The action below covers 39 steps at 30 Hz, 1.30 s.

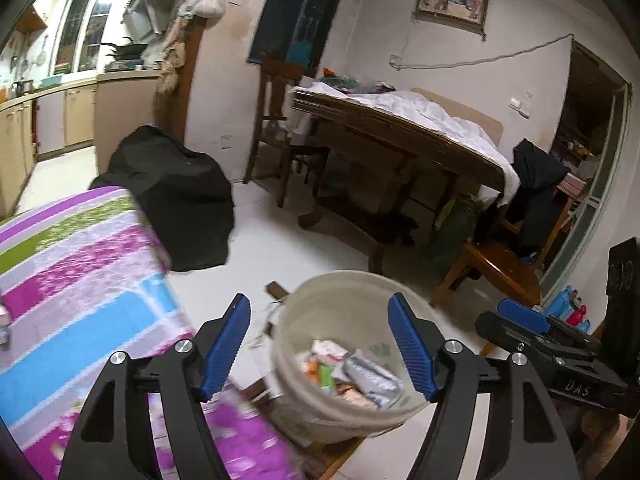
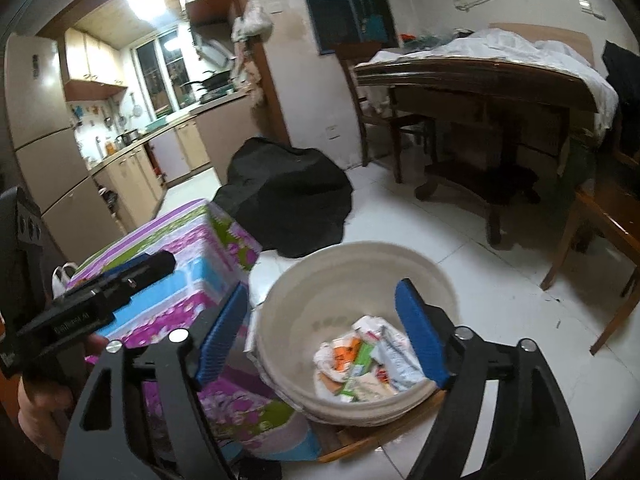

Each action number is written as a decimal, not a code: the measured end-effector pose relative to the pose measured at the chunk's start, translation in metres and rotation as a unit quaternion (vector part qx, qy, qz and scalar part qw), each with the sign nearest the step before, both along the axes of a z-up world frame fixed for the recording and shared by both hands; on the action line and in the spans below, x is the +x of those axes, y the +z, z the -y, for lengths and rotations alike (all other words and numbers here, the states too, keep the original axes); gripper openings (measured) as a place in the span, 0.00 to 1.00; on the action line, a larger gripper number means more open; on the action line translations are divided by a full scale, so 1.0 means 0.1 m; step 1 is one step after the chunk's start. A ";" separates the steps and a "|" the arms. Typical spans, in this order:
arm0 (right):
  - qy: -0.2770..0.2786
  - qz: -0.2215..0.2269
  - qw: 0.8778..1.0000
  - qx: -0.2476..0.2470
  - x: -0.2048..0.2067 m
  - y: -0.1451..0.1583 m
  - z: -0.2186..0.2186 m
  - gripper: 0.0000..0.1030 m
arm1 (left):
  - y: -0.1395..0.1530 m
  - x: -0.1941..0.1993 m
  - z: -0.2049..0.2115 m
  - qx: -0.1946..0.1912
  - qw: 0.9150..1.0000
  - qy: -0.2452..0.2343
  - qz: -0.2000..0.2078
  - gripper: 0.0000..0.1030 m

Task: Collect trash
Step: 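Move both open tools back over the table toward the remaining trash, then grasp the yellow snack wrapper with the left tool while the right tool grasps the black tissue pack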

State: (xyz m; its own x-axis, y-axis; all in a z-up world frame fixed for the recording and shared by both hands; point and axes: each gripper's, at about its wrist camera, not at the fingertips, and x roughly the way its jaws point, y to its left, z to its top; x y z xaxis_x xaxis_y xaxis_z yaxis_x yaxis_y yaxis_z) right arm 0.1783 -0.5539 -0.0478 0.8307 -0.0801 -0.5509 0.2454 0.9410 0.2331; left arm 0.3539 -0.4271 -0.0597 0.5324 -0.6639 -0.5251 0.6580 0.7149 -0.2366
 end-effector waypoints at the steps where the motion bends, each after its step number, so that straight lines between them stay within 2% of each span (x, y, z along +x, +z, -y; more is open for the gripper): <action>1: 0.006 0.000 1.000 0.002 0.01 -0.01 -0.06 0.76 | 0.01 0.00 -0.17 0.000 1.000 0.006 -0.001 0.72; 7: 0.050 -0.008 0.999 0.009 0.15 -0.08 -0.46 0.78 | 0.02 0.07 -1.05 -0.005 0.998 0.061 -0.010 0.73; 12: 0.087 -0.012 0.996 0.006 0.24 -0.12 -0.82 0.78 | -0.06 0.10 -1.75 -0.011 0.993 0.113 -0.026 0.74; 21: 0.133 -0.007 0.991 -0.016 0.24 -0.15 -1.34 0.78 | -0.11 -0.04 -2.43 -0.005 0.987 0.160 -0.028 0.74; 25: 0.150 -0.010 0.989 -0.014 0.25 -0.17 -1.50 0.78 | -0.08 -0.05 -2.80 -0.002 0.981 0.194 -0.025 0.74; 27: 0.154 -0.012 0.988 -0.011 0.25 -0.19 -1.55 0.80 | -0.05 -0.04 -2.98 0.000 0.976 0.215 -0.022 0.76; 30: 0.160 -0.017 0.987 -0.006 0.26 -0.25 -1.61 0.81 | -0.01 0.02 -3.42 -0.002 0.964 0.265 -0.021 0.78; 35: 0.172 -0.023 0.985 -0.003 0.29 -0.32 -1.75 0.81 | -0.02 0.19 -4.20 0.001 0.931 0.362 -0.035 0.85; 37: 0.177 -0.026 0.984 -0.001 0.30 -0.35 -1.79 0.81 | -0.09 0.32 -4.38 0.001 0.925 0.375 -0.055 0.89; 39: 0.181 -0.029 0.983 -0.002 0.32 -0.36 -1.83 0.81 | -0.18 0.53 -4.43 0.019 0.926 0.371 -0.074 0.89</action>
State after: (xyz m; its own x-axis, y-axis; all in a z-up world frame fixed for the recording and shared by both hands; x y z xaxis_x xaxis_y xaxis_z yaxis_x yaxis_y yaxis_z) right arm 0.2104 -0.3710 -0.0842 0.7720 0.2134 -0.5987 -0.0937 0.9699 0.2249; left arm 0.4072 0.0157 -0.0775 0.7547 -0.1240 -0.6442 -0.0546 0.9667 -0.2501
